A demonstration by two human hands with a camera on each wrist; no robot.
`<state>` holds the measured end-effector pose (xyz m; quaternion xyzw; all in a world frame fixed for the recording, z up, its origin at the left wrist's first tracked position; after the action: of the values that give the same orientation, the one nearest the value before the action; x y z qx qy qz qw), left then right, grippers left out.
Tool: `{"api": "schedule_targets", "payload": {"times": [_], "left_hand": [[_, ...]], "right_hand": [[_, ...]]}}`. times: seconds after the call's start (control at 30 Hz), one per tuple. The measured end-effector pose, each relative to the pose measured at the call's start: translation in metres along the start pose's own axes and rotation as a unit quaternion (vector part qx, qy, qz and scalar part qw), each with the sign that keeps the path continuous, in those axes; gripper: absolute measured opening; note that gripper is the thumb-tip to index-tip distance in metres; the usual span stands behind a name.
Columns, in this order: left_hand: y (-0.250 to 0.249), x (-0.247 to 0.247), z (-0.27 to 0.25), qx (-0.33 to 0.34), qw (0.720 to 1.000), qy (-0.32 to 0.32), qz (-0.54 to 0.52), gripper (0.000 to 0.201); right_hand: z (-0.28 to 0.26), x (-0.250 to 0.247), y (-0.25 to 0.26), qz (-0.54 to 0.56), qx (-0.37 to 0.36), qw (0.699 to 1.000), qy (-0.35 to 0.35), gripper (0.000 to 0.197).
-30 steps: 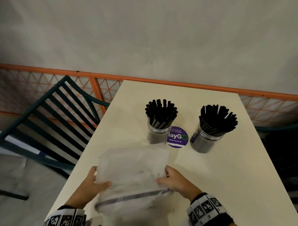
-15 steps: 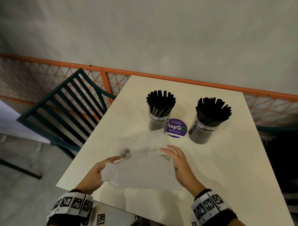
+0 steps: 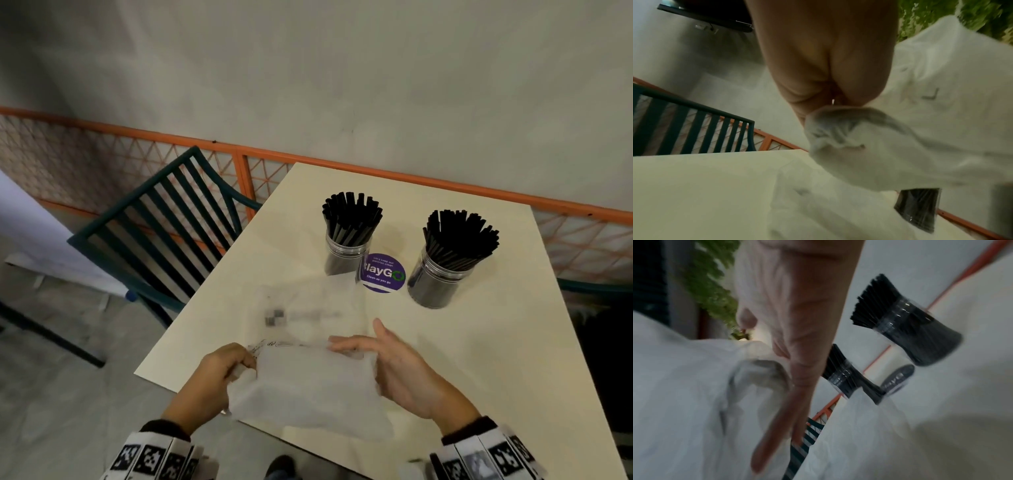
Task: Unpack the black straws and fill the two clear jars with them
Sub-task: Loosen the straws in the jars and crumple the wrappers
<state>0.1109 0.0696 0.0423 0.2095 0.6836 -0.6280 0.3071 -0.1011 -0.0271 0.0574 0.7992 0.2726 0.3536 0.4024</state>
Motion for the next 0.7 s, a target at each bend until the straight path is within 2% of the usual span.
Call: {"api": "schedule_targets", "payload": {"times": [0.03, 0.07, 0.13, 0.2, 0.23, 0.3, 0.37, 0.4, 0.43, 0.5, 0.57, 0.63, 0.7], "left_hand": [[-0.005, -0.004, 0.002, -0.001, 1.0, -0.014, -0.026, 0.042], [-0.011, -0.007, 0.003, -0.012, 0.997, -0.021, -0.072, 0.033], [-0.025, -0.01, 0.006, -0.029, 0.982, -0.006, -0.187, 0.026], [-0.037, -0.005, 0.005, -0.044, 0.959, 0.034, -0.278, 0.038], [-0.04, -0.002, 0.006, -0.05, 0.951, 0.051, -0.3, 0.053], [-0.041, 0.005, 0.009, -0.076, 0.949, 0.074, -0.297, 0.081], [-0.04, 0.008, 0.016, -0.088, 0.959, 0.09, -0.255, 0.095], [-0.04, 0.008, 0.021, -0.085, 0.963, 0.097, -0.235, 0.097], [-0.041, 0.007, 0.026, -0.076, 0.967, 0.096, -0.223, 0.095], [-0.04, 0.004, 0.033, -0.066, 0.962, 0.082, -0.25, 0.083], [-0.036, 0.002, 0.036, -0.067, 0.942, 0.076, -0.32, 0.068], [-0.029, 0.003, 0.035, -0.067, 0.932, 0.079, -0.347, 0.057], [-0.018, -0.001, 0.035, -0.077, 0.933, 0.048, -0.348, 0.054]], "right_hand": [[-0.001, 0.003, 0.001, -0.112, 0.01, 0.994, -0.008, 0.043], [0.0, 0.006, 0.002, -0.233, 0.011, 0.972, -0.027, 0.04], [0.007, 0.008, 0.003, -0.411, -0.02, 0.907, -0.089, 0.032], [0.015, 0.006, 0.008, -0.461, -0.064, 0.864, -0.19, 0.027], [0.018, 0.005, 0.01, -0.465, -0.085, 0.847, -0.244, 0.027], [0.023, 0.011, 0.019, -0.436, -0.14, 0.832, -0.314, 0.031], [0.028, 0.027, 0.027, -0.392, -0.22, 0.834, -0.321, 0.038], [0.03, 0.037, 0.028, -0.368, -0.246, 0.846, -0.297, 0.043], [0.034, 0.048, 0.026, -0.339, -0.256, 0.869, -0.253, 0.046], [0.044, 0.073, 0.015, -0.251, -0.235, 0.933, -0.103, 0.062], [0.049, 0.09, 0.005, -0.175, -0.198, 0.964, 0.015, 0.07], [0.054, 0.084, 0.003, -0.102, -0.158, 0.981, 0.044, 0.065], [0.06, 0.068, 0.004, -0.057, -0.139, 0.989, 0.0, 0.05]]}}
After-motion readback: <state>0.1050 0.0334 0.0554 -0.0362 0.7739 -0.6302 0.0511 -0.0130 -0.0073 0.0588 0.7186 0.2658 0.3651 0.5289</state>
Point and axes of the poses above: each hand's wrist, its own z-axis towards the middle knuckle, its own x-axis out of the palm, y = z × x, the point moved 7 cm from there along z, towards the middle knuckle
